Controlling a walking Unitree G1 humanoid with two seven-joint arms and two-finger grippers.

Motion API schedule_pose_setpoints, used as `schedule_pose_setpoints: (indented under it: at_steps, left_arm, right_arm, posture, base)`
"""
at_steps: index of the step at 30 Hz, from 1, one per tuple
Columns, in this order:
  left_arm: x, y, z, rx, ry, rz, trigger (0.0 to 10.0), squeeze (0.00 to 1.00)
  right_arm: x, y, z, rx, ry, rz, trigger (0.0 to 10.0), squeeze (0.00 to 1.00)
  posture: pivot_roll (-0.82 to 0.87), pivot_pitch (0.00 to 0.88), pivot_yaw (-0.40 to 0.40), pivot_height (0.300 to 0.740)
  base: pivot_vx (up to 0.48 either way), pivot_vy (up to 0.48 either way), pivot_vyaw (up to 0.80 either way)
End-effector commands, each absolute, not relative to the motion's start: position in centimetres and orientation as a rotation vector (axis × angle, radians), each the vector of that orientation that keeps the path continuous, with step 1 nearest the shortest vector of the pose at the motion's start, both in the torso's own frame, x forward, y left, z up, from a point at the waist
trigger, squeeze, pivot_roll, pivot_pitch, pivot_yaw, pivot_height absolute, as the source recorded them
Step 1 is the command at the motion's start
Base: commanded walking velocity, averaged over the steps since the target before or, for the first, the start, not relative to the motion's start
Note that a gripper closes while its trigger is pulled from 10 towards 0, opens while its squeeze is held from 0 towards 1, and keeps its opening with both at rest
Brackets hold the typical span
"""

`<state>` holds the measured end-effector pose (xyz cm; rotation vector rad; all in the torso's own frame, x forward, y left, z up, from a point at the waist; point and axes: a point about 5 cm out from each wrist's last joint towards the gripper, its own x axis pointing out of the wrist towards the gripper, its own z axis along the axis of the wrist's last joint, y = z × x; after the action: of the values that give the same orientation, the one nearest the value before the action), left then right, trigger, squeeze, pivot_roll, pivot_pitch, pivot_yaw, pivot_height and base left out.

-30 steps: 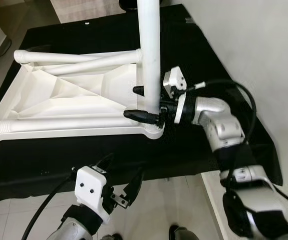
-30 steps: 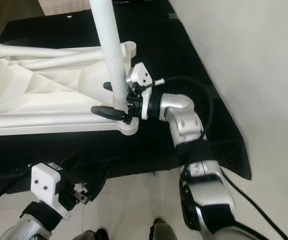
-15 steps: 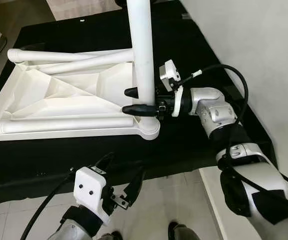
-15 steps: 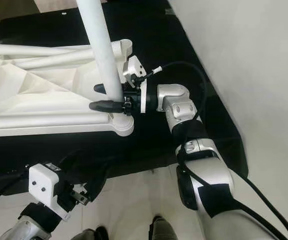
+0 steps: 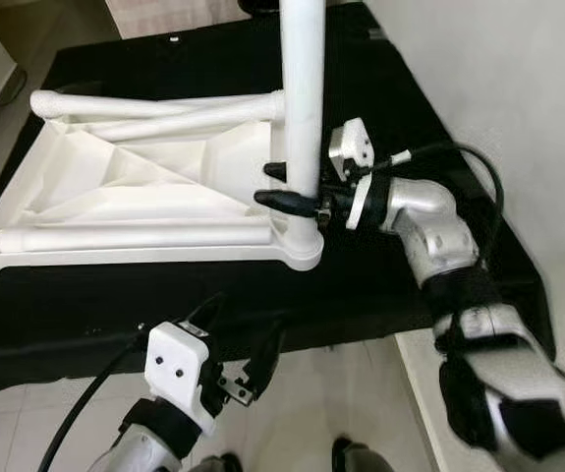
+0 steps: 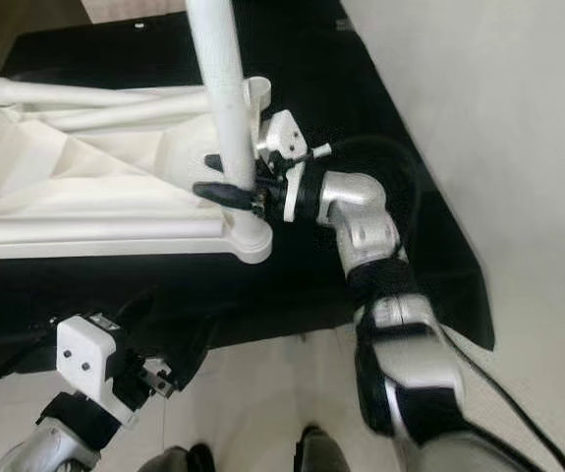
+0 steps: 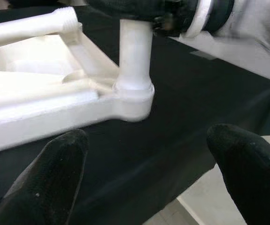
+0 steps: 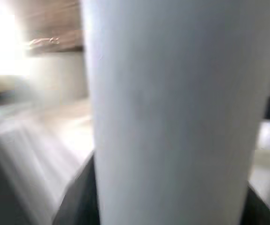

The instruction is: Building children table

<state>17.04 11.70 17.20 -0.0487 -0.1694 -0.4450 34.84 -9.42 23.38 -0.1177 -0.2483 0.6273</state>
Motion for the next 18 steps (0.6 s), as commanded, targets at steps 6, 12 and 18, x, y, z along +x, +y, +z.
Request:
schedule_pose_setpoints:
  at_steps: [6, 12, 18]
  left_arm:
    - [17.2, 12.0, 16.6, -0.04, -0.136, -0.45, 10.0, 0.0]
    - [17.6, 12.0, 16.4, -0.036, -0.135, -0.447, 10.0, 0.0]
    - [17.6, 12.2, 16.5, -0.032, -0.142, -0.428, 10.0, 0.0]
  right_arm:
    - [30.2, -9.0, 19.2, -0.185, -0.085, 0.415, 0.0, 0.0]
    - [31.4, -7.2, 19.3, -0.193, -0.114, 0.48, 1.1, 0.0]
    - [32.6, -7.9, 21.7, -0.238, -0.16, 0.536, 10.0, 1.0]
  posture:
    - [0.02, 0.263, 0.069, 0.74]
    - [0.04, 0.239, 0.055, 0.74]
    - [0.04, 0.239, 0.043, 0.74]
  base:
    - [0.0, 0.0, 0.0]
    - [0.0, 0.0, 0.0]
    - [0.0, 0.0, 0.0]
